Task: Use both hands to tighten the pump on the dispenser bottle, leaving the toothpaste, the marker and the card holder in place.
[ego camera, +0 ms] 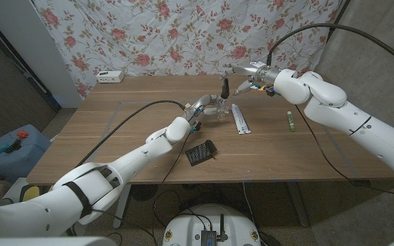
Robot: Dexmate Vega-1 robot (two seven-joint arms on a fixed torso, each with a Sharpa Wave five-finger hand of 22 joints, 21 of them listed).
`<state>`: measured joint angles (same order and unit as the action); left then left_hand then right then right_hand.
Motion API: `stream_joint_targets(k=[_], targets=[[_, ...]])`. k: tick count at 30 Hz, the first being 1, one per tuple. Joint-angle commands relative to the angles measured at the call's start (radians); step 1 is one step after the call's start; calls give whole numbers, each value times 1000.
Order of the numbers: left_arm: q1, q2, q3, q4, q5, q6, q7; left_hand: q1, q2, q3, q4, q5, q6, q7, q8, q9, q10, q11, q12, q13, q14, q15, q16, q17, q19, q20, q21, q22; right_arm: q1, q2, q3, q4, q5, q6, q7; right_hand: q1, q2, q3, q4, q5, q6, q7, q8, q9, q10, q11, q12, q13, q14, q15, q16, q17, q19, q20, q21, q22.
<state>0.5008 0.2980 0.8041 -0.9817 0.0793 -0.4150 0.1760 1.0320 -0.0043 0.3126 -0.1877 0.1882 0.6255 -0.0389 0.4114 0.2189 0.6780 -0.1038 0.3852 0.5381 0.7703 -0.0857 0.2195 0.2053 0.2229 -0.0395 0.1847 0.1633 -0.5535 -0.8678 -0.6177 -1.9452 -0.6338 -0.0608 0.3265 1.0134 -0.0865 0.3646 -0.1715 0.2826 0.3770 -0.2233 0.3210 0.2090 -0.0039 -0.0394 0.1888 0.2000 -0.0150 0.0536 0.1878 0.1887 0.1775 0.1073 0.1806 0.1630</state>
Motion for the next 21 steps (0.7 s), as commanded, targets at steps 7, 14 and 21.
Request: stream_joint_targets(k=[7, 14, 21], targets=[[-58, -47, 22, 125, -11, -58, -15, -57, 111, 47, 36, 6, 151, -27, 5, -1, 49, -41, 2, 5, 7, -87, 5, 3, -3, -79, -1, 2, 46, 35, -29, 43, -14, 4, 51, -6, 2, 1, 14, 5, 13, 0, -7, 2, -4, 0, 1, 2, -8, 0, 4, 5, 1, -6, 3, 4], [-58, -45, 26, 120, -12, -52, -18, -57, 111, 47, 37, 6, 150, -30, 5, -1, 51, -42, 1, 6, 8, -87, 4, 3, -3, -79, -1, 2, 54, 40, -36, 46, -20, -16, 66, -10, 3, -1, 18, 5, 15, 1, -9, 2, -7, 6, 1, 2, -12, 1, 4, 6, 3, -6, 4, 4], [-53, -38, 26, 100, -11, -41, -20, -58, 110, 46, 36, 6, 151, -28, 5, -1, 49, -43, -1, 7, 6, -88, 4, 4, -3, -79, -1, 2, 56, 41, -40, 37, -24, -47, 86, -20, 3, -5, 24, 6, 15, 1, -12, 1, -12, 19, 1, 2, -17, 6, 5, 7, 5, -8, 5, 4]])
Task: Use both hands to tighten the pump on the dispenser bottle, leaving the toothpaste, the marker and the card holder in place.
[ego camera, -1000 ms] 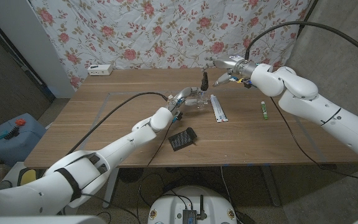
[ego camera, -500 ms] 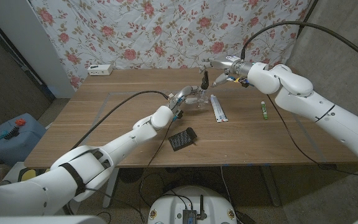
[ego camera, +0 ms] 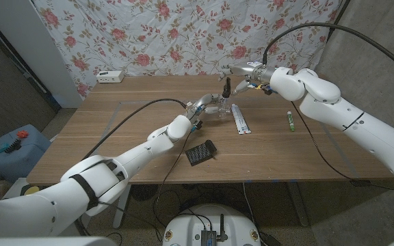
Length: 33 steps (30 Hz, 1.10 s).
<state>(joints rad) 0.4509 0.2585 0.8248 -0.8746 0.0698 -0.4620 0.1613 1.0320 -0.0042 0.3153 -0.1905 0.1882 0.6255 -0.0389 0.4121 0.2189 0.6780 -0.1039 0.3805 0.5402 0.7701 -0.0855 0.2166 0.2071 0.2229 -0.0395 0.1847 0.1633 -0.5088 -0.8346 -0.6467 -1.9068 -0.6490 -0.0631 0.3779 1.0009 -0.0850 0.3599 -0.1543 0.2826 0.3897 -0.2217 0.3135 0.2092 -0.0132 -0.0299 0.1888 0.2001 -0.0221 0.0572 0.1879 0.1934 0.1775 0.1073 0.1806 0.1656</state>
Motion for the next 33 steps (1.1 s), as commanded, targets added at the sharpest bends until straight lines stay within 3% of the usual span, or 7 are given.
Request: stream_joint_targets(k=[1, 9, 19, 33], targets=[[-2, 3, 5, -10, -1, 8, -5, -57, 110, 44, 38, 6, 151, -29, 4, -1, 50, -43, 4, 5, 7, -89, 7, 1, -3, -79, -1, 2, 11, 9, -11, -2, -8, -50, 38, -10, 1, -2, 8, 6, 2, 0, -6, 1, -5, 12, 1, 2, -11, 3, 5, 3, 7, -14, 6, 1], [2, 7, 6, -23, -2, 13, -12, -58, 110, 43, 38, 6, 151, -28, 4, -1, 55, -44, 4, 6, 8, -90, 7, 2, -3, -79, -1, 2, 12, 10, -15, -15, -12, -84, 52, -32, -3, -13, 18, 6, 3, 1, -12, 0, -17, 24, 0, 2, -19, 8, 5, 5, 16, -32, 9, 2], [14, 18, 4, -52, 1, 25, -13, -59, 111, 44, 39, 5, 152, -28, 4, -1, 53, -41, 2, 8, 8, -89, 8, 2, -3, -79, -1, 2, 3, 0, -12, -41, -1, -114, 69, -78, -5, -31, 39, 3, 22, 3, -10, 2, -18, 33, 5, 2, -24, 14, 8, 7, 18, -29, 9, 3], [32, 27, 0, -84, 4, 38, -11, -59, 110, 44, 38, 5, 152, -30, 5, -1, 52, -44, -1, 10, 7, -89, 7, 2, -2, -77, -1, 2, 2, -7, -12, -70, 12, -149, 102, -149, -6, -57, 68, -4, 97, 4, 11, 7, -7, 39, 12, 2, -23, 18, 14, 9, 27, -22, 10, 3]])
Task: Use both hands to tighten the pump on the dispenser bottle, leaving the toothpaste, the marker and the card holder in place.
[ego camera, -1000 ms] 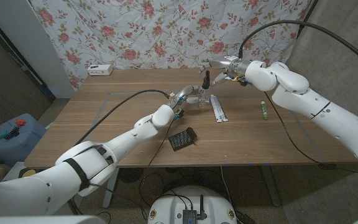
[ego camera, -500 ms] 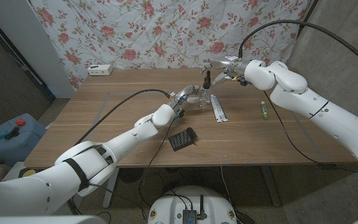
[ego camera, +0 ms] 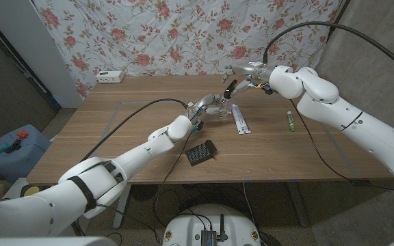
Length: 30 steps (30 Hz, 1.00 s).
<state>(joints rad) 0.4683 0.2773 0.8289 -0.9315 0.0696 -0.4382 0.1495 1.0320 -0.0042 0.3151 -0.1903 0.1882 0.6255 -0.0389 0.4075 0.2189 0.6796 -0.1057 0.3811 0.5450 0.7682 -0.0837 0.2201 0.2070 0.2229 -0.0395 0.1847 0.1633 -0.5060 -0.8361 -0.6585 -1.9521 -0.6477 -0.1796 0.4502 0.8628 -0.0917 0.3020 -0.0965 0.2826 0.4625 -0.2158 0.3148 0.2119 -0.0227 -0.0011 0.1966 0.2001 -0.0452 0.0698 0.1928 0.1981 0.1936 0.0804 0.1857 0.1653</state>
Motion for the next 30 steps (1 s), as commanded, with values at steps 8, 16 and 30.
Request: stream_joint_targets(k=[8, 16, 30], targets=[[22, 11, -8, -36, 5, 20, 7, -58, 110, 44, 37, 5, 155, -30, 10, -1, 52, -41, -2, 6, 8, -90, 3, 2, -2, -77, -1, 2, 4, -2, -5, -33, 13, -59, 47, -49, -1, -14, 22, -9, 84, -1, 29, 7, 19, 15, 10, 2, 3, 7, 12, 4, 16, 7, 5, 3], [21, 9, -9, -27, 3, 18, 8, -57, 111, 44, 37, 5, 155, -30, 10, -1, 53, -43, -3, 7, 7, -90, 3, 3, -2, -77, -1, 2, -4, 1, -6, -43, 0, -84, 22, -106, 3, -34, 42, -19, 173, -1, 59, 10, 45, 14, 15, 1, 22, 5, 19, 5, 29, 6, 7, 3], [10, 4, -8, -6, 0, 7, 0, -57, 111, 44, 37, 5, 154, -29, 10, -1, 51, -40, -5, 9, 8, -91, 3, 2, -1, -77, -1, 2, -17, 14, -12, -66, -17, -155, 21, -150, 7, -50, 50, -26, 270, 0, 89, 8, 104, 8, 27, 1, 59, -7, 29, 5, 60, -1, 11, 3]])
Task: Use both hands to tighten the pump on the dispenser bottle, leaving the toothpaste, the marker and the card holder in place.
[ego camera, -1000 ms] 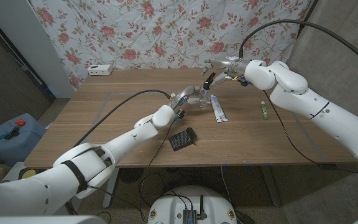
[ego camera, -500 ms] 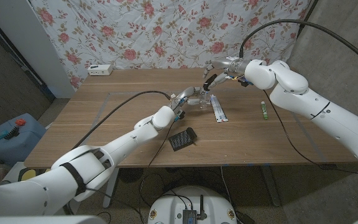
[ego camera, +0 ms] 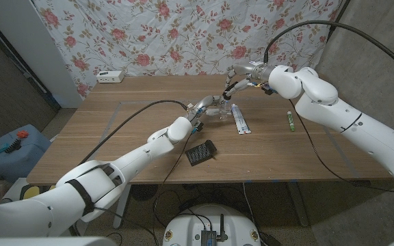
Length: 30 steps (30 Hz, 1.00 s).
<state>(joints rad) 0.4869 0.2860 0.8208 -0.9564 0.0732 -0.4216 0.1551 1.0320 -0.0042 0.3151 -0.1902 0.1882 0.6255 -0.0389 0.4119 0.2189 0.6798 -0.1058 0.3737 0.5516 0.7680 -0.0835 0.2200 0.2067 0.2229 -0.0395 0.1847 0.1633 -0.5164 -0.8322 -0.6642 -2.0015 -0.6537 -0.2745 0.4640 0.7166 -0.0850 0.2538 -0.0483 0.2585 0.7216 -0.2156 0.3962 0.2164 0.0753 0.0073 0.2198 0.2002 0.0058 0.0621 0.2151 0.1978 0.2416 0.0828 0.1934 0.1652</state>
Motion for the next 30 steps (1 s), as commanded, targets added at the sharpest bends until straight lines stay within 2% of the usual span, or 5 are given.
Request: stream_joint_targets(k=[1, 9, 14, 20, 30], targets=[[-9, -5, 0, 21, -5, -12, -6, -58, 111, 44, 37, 5, 153, -29, 5, -1, 52, -39, 3, 2, 8, -90, 3, 3, -1, -77, -1, 2, -4, 12, -10, -19, -15, -71, 14, -4, 0, -2, 2, -2, 11, -1, 7, 3, 7, -1, 3, 1, 9, 2, 7, 5, 13, -3, 3, 4], [-11, -7, 1, 26, -6, -14, -8, -58, 111, 44, 37, 5, 155, -30, 6, -1, 52, -39, 2, 3, 7, -90, 2, 3, -1, -77, -1, 2, 0, 21, -26, -35, -40, -130, 32, -41, 7, -12, 18, -6, 17, 20, 6, 4, 30, 12, 7, 1, 14, 5, 8, 6, 15, 0, 1, 4], [-10, -6, 1, 23, -7, -11, -9, -56, 110, 44, 36, 6, 155, -28, 6, -1, 55, -40, 2, 4, 9, -89, 3, 2, -1, -78, -1, 2, 1, 25, -34, -37, -52, -153, 31, -72, 9, -23, 29, -12, 44, 34, 15, 4, 49, 9, 9, 1, 31, 4, 13, 6, 24, 1, 2, 4], [-11, -8, 2, 26, -9, -11, -13, -57, 111, 43, 37, 5, 155, -29, 6, -1, 55, -42, 1, 5, 10, -90, 4, 3, -1, -77, -1, 2, 3, 31, -40, -30, -58, -165, 22, -84, 7, -28, 32, -15, 43, 40, 12, 3, 58, 12, 10, 1, 41, 3, 15, 6, 31, 1, 3, 4], [-21, -17, 5, 44, -12, -14, -20, -58, 111, 43, 37, 5, 156, -31, 6, -1, 55, -40, 0, 6, 9, -89, 3, 3, -1, -76, -1, 2, 13, 45, -66, -21, -102, -210, 23, -105, 8, -36, 37, -19, 49, 73, 12, 2, 81, 25, 12, 1, 55, -2, 17, 6, 43, -1, 5, 4]])
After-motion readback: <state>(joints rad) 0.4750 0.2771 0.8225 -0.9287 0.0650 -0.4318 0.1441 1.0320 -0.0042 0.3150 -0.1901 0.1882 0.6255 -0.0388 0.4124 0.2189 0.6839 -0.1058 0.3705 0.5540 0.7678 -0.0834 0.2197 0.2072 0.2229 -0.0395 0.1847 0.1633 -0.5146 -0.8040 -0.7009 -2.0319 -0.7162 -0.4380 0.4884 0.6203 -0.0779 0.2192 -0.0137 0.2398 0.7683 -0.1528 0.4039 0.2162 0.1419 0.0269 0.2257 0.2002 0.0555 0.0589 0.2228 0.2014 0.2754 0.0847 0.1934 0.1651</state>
